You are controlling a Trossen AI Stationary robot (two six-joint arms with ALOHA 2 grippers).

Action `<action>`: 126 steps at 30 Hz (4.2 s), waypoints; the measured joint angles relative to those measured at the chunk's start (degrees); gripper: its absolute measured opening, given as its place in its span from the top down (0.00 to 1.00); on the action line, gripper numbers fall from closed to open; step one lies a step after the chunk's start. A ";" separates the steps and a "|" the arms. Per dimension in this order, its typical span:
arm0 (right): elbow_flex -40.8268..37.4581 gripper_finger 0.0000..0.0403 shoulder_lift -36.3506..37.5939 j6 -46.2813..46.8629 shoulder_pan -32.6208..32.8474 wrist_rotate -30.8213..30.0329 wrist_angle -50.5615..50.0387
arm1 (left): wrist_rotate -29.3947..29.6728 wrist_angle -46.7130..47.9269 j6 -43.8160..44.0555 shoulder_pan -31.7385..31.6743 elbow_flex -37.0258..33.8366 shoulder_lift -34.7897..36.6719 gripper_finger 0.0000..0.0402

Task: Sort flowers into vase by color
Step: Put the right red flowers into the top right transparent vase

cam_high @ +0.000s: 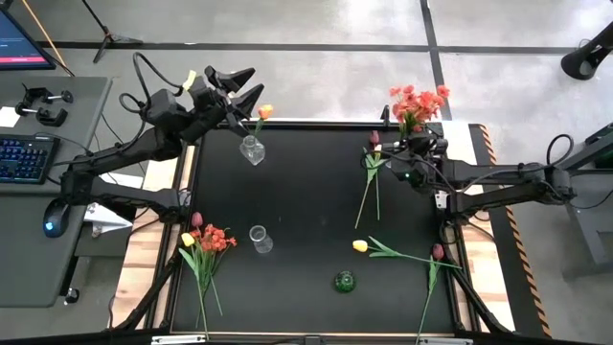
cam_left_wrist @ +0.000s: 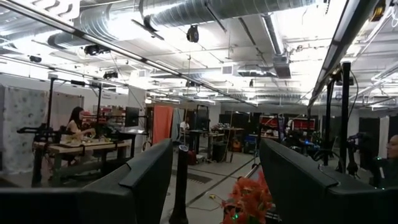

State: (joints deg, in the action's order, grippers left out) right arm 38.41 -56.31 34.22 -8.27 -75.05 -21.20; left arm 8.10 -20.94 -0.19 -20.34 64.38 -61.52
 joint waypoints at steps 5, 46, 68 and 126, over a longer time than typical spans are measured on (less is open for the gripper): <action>0.00 0.83 0.02 0.32 0.00 0.68 -0.40 | 0.13 0.01 -0.41 0.00 0.00 0.00 0.43; 17.07 0.41 0.19 -0.15 -0.36 35.21 -37.36 | 0.35 1.40 -4.37 -1.66 0.00 2.32 0.43; -16.18 0.44 15.01 8.70 9.79 17.43 -0.93 | 3.32 7.38 -3.04 -1.86 0.00 2.47 0.43; -16.33 0.99 6.82 -15.78 -5.62 21.06 16.50 | 6.07 7.81 -5.01 -1.88 0.00 2.45 0.43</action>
State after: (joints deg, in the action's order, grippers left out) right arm 22.09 -49.50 18.44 -13.89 -53.98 -4.70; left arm 14.17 -13.13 -5.19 -22.22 64.38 -59.07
